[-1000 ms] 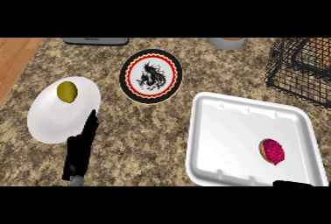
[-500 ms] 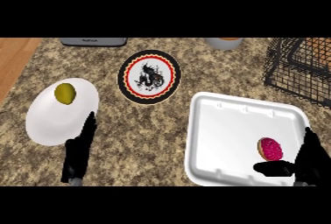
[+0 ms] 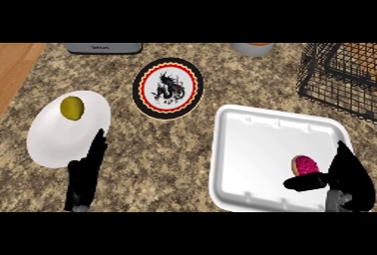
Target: Pick the cupcake from the tray and place it in the tiered basket
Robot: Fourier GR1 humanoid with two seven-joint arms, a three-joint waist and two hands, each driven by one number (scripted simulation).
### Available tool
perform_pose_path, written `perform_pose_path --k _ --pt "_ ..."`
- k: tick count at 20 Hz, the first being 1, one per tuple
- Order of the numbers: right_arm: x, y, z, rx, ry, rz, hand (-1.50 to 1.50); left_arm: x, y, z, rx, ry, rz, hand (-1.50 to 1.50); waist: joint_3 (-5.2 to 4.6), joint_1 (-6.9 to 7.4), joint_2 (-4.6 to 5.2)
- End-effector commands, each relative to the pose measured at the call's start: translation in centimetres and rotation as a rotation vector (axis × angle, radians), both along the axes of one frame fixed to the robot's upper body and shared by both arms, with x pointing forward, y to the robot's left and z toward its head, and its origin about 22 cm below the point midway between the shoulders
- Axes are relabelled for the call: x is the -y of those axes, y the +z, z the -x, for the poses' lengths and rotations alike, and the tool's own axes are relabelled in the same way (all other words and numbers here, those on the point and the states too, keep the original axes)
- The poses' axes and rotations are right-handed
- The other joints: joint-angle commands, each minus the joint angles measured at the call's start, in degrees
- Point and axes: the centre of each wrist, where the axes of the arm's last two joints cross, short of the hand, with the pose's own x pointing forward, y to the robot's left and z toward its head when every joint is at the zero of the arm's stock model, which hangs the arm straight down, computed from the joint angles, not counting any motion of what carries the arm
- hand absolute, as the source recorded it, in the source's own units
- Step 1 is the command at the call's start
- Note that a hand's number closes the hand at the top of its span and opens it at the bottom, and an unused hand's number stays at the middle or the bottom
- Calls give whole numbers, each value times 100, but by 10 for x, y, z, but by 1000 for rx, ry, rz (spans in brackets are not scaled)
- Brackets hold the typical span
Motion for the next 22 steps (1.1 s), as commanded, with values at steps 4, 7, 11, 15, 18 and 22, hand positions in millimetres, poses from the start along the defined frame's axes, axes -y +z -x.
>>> perform_pose_path --k 4,7,11,15,18,22 --pt "-5 14 -27 -196 -137 -7 -150 3 1 6 -2 3 -5 0 1 -6 -7" --pt "4 -24 -10 -243 -130 -33 -150 6 7 -7 -10 11 5 0 7 -65 -2" --pt "8 -20 -21 -245 -149 -78 -150 -2 -4 0 -6 10 5 0 5 -48 -3" --pt "-7 -21 -26 -242 -149 -93 -150 -10 7 -11 1 27 2 0 5 -53 -3" --pt "10 -36 -11 -246 -164 -117 -150 -6 5 -8 7 21 -2 0 6 -78 -10" --pt "9 -35 -13 -249 -144 -116 150 -5 10 14 -12 11 0 0 8 -35 -16"
